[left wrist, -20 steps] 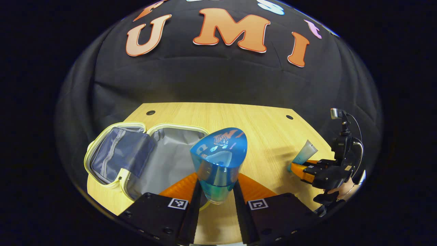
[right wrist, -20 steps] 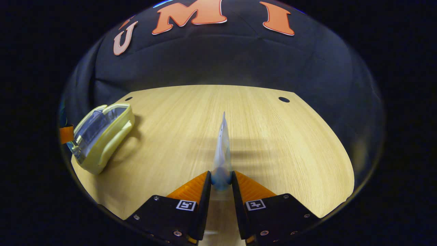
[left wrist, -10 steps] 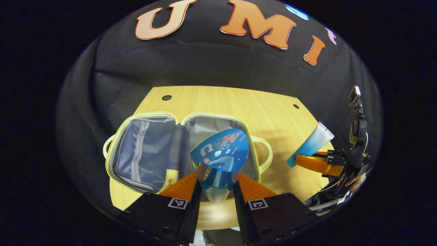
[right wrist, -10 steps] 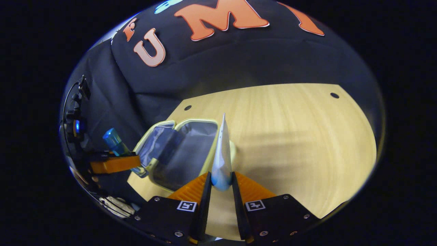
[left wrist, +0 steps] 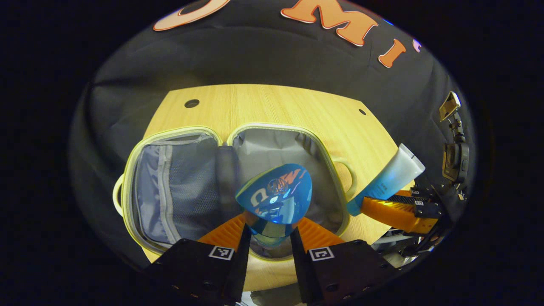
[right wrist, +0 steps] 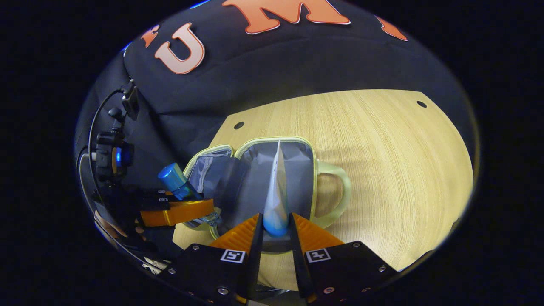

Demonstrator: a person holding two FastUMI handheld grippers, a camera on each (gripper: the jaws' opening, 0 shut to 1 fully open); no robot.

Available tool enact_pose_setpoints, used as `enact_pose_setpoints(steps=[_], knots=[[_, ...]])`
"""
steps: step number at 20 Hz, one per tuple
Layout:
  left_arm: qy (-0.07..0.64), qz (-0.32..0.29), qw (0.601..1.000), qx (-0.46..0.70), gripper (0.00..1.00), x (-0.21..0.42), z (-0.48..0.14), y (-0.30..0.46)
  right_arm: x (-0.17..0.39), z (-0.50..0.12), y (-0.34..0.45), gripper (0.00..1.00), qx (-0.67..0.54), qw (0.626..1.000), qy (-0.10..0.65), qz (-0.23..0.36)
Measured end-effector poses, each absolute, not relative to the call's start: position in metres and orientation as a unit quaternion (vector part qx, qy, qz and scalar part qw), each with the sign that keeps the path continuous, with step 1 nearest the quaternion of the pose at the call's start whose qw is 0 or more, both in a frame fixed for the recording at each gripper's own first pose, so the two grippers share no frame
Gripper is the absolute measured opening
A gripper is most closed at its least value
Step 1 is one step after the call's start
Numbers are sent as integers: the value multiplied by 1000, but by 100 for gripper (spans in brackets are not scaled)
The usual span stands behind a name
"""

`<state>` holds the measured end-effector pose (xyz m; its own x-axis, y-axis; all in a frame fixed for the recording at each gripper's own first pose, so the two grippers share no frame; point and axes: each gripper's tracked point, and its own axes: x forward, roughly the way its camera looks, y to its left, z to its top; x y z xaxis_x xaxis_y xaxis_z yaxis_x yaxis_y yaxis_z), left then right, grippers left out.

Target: First open the suitcase, pack the skin care products into it, and then close the suitcase.

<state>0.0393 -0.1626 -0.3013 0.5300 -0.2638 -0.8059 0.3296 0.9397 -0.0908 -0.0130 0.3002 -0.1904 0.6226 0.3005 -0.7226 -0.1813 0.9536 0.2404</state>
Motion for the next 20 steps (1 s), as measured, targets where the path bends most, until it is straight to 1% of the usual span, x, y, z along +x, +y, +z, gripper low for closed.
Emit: enact_pose_setpoints(steps=[4,8,11,14,16,18,20], knots=[[480,-175,858,53,49,52,-328,-170,-17,-198,297,38,70,894,427,115],[516,-161,840,48,49,52,-358,-171,-17,-201,292,38,66,892,435,106],[517,-160,839,58,51,58,-366,-177,-11,-204,284,38,63,890,441,102],[509,-157,844,63,49,67,-366,-184,-9,-206,283,38,62,888,443,102],[502,-167,846,68,74,68,-363,-191,-8,-208,281,38,59,888,445,102],[494,-168,849,82,90,70,-358,-194,-6,-211,282,38,58,887,446,103],[480,-164,857,94,95,73,-349,-195,-5,-210,281,38,57,888,445,104]])
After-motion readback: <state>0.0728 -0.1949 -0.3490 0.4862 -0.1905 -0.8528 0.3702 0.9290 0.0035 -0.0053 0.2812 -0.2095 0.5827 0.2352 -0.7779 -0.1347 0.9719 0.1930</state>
